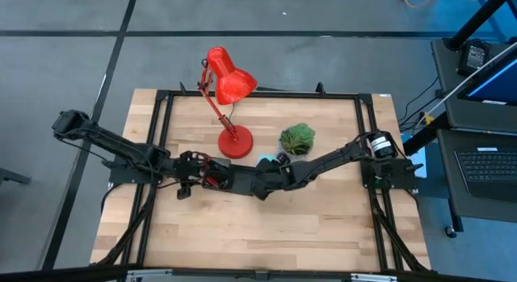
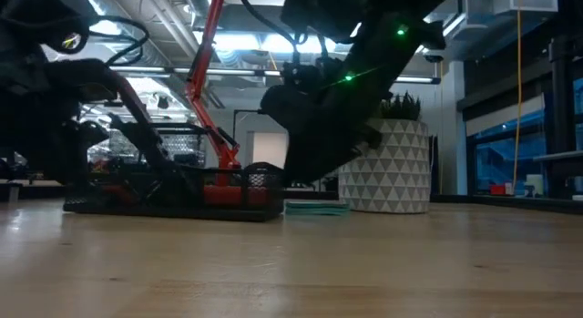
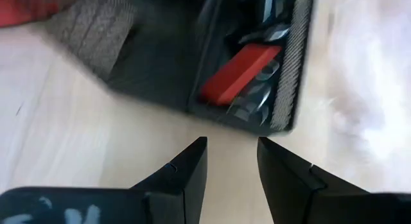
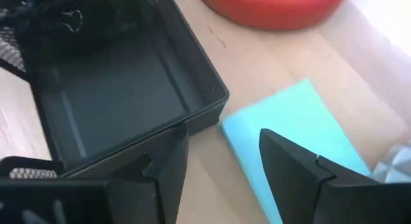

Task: Pick and place office supplies into organizer
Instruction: Adjust the black desk organizer, then put the blue sticky notes into the black desk organizer

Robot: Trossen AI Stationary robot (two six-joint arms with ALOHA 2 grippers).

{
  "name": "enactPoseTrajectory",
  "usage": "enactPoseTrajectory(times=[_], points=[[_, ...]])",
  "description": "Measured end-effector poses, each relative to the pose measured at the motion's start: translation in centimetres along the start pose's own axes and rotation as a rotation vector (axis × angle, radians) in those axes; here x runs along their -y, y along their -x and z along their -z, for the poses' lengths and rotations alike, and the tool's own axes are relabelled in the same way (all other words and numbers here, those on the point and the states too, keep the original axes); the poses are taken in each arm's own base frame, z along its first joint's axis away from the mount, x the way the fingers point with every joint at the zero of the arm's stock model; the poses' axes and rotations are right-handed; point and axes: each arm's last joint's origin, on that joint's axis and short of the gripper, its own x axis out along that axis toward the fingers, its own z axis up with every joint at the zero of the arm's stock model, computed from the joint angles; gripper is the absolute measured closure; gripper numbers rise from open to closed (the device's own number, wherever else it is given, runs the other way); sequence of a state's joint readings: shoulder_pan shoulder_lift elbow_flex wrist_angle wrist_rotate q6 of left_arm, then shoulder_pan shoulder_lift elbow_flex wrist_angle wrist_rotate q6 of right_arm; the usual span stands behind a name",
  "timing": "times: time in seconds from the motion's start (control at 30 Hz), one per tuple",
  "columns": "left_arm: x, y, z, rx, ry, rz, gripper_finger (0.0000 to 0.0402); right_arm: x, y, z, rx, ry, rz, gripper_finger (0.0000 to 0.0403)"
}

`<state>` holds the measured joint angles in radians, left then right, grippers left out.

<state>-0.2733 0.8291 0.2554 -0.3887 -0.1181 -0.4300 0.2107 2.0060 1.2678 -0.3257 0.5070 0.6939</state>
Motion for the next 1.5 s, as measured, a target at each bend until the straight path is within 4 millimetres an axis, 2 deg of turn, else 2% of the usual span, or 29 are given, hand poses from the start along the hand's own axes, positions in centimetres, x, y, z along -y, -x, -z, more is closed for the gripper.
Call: enactPoseTrajectory(times=[0.23, 0.33, 0.47, 0.6, 0.8, 1.0, 1.17, 1.33, 1.5], points=[[1.0, 0.9, -0.4, -0.036, 0.0, 0.02, 0.0272, 0.5, -0.4, -0.5, 0.007, 0.007, 0.005, 0.0209], [1.4, 1.8, -0.5, -0.094, 0.005, 0.008, 0.0272, 0.6, -0.3, -0.3, -0.007, 0.007, 0.017, 0.0209], [2.3, 3.4, -1.3, -0.079, -0.018, 0.031, 0.0272, 0.7, -0.2, -0.1, -0.027, -0.006, 0.031, 0.0209], [3.2, 5.0, -2.3, -0.012, -0.035, 0.096, 0.0272, 1.3, 0.1, 0.0, -0.068, -0.04, 0.07, 0.0209], [4.0, 6.8, -3.4, 0.132, -0.031, 0.134, 0.0272, 2.9, -0.6, -0.8, -0.072, -0.073, 0.142, 0.0209], [4.0, 7.3, -3.5, 0.167, -0.026, 0.145, 0.0272, 4.0, -1.3, -1.3, -0.106, -0.086, 0.145, 0.0209], [4.0, 7.2, -3.5, 0.166, -0.026, 0.144, 0.0272, 3.8, -2.6, -0.3, -0.16, -0.06, 0.138, 0.0209], [4.0, 7.2, -3.5, 0.166, -0.026, 0.144, 0.0272, 3.2, -3.1, 0.2, -0.174, -0.061, 0.114, 0.0209], [4.0, 7.2, -3.5, 0.166, -0.026, 0.145, 0.0272, 1.7, -2.2, 1.5, -0.219, -0.039, 0.06, 0.0209]])
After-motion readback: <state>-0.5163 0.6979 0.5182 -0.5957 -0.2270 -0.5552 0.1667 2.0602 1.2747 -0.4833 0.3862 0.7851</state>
